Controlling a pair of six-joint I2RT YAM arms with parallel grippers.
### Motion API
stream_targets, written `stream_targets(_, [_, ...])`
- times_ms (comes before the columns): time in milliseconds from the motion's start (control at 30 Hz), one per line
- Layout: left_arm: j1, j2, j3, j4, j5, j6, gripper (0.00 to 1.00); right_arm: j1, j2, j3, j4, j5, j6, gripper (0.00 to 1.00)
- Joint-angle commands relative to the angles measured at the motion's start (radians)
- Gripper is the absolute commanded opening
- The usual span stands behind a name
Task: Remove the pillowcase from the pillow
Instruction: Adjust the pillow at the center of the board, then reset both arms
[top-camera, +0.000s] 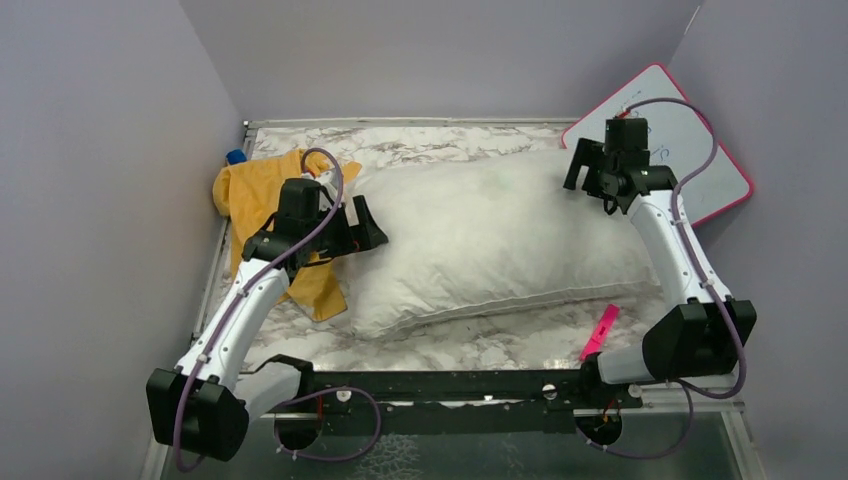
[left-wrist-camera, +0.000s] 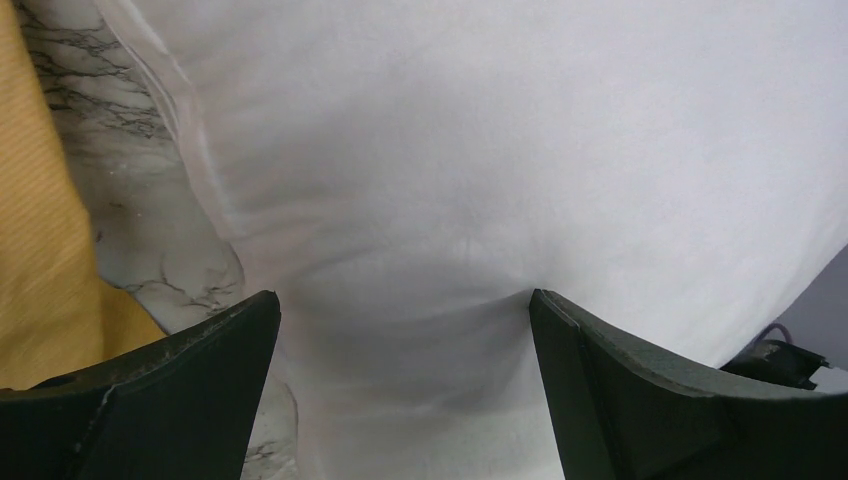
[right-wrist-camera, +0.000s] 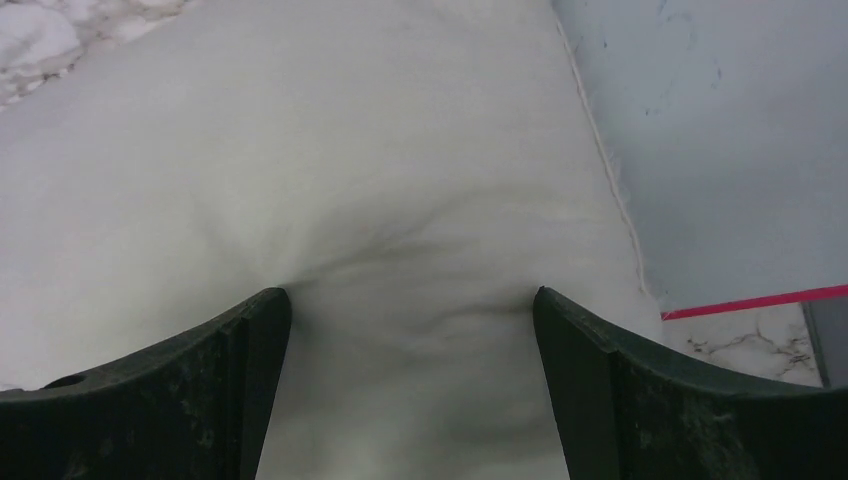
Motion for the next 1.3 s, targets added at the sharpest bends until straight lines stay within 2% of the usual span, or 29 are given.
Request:
stream_targets(0, [-0.038, -0.051, -0.046, 0.112, 0.032, -0.072, 0.98, -0.063, 0.018, -0.078, -0.099, -0.143, 0.065, 0.93])
stream_targets(133, [-0.040, -0.050, -0.072, 0.128, 0.035, -0.075, 0.97, -0.059, -0.101, -0.269, -0.065, -0.492, 0.098, 0.84])
stream_targets(267, [-0.041, -0.039, -0.074, 0.148, 0.013, -0.078, 0.97, -0.034, -0.254, -0.434, -0.048, -0.672, 0.183, 0.77])
stream_targets(400, [-0.040, -0.008, -0.030, 0.136, -0.042, -0.042, 0.97, -0.028, -0.379, -0.483, -0.077, -0.666, 0.194, 0.77])
stream_targets(533, [-0.040, 0.007, 0.038, 0.122, -0.071, -0.017, 0.99, -0.028, -0.411, -0.372, -0.099, -0.434, 0.134, 0.83])
stream_targets(600, [-0.040, -0.006, 0.073, 0.112, -0.096, -0.012, 0.99, -0.028, -0.415, -0.291, -0.082, -0.389, 0.093, 0.85])
stream_targets(700, [-0.040, -0.056, 0.117, 0.086, -0.212, -0.031, 0.99, -0.028, -0.445, -0.204, 0.011, -0.494, 0.000, 0.89])
stream_targets(733, [-0.040, -0.075, 0.137, 0.067, -0.262, -0.036, 0.99, -0.028, -0.463, -0.197, 0.052, -0.545, -0.013, 0.94])
stream_targets(800, [-0.040, -0.115, 0.177, 0.029, -0.371, -0.028, 0.99, -0.028, -0.516, -0.216, 0.142, -0.589, -0.007, 0.99])
stream_targets(867, [-0.040, -0.150, 0.221, -0.013, -0.462, -0.003, 0.99, -0.028, -0.563, -0.258, 0.229, -0.644, 0.009, 1.00])
stream_targets(1000, [-0.040, -0.184, 0.312, -0.106, -0.591, 0.049, 0.99, -0.028, -0.560, -0.241, 0.198, -0.755, 0.003, 1.00])
stream_targets(1133, [-0.040, -0.200, 0.342, -0.154, -0.649, 0.070, 0.99, -0.028, -0.540, -0.228, 0.142, -0.696, 0.039, 1.00])
stream_targets(1267, [-0.040, -0.220, 0.308, -0.157, -0.644, 0.055, 0.99, -0.028, -0.566, -0.267, 0.173, -0.654, 0.104, 1.00])
